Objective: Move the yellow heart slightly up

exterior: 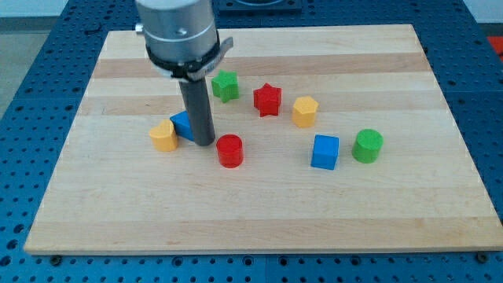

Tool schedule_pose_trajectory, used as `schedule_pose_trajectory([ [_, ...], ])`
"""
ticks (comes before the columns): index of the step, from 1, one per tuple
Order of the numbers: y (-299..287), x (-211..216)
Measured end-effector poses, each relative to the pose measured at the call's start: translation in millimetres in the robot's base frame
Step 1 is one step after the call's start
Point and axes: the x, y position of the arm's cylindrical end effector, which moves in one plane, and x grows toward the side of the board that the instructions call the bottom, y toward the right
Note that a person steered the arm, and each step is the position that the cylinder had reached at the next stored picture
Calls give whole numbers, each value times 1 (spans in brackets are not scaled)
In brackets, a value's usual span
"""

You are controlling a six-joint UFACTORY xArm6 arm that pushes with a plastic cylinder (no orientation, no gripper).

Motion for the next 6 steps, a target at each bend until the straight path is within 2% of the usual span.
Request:
schedule_pose_trajectory([
  [1, -8, 24],
  [2, -25, 27],
  [4, -29, 3],
  [6, -79, -6],
])
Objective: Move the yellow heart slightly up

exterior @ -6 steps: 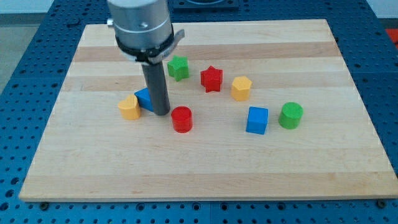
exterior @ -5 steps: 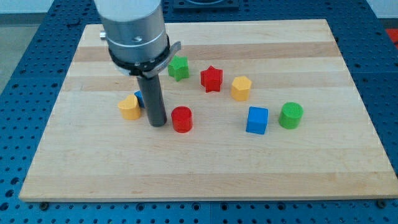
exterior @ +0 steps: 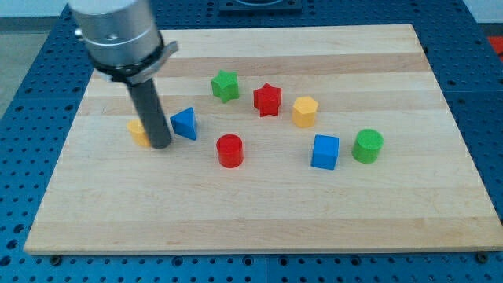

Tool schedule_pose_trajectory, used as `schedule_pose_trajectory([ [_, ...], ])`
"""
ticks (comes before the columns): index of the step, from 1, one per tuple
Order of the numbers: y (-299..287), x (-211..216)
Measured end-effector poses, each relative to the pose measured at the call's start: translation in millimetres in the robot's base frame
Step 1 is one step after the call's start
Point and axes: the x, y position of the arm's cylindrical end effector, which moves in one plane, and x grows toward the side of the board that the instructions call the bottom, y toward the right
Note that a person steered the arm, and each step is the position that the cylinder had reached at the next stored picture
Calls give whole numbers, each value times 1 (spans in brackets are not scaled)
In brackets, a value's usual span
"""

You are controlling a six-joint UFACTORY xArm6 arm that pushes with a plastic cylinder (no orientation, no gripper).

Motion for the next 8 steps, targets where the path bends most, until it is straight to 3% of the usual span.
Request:
schedule_pose_trajectory([
  [4, -98, 7],
  [6, -58, -20],
  [8, 0, -77],
])
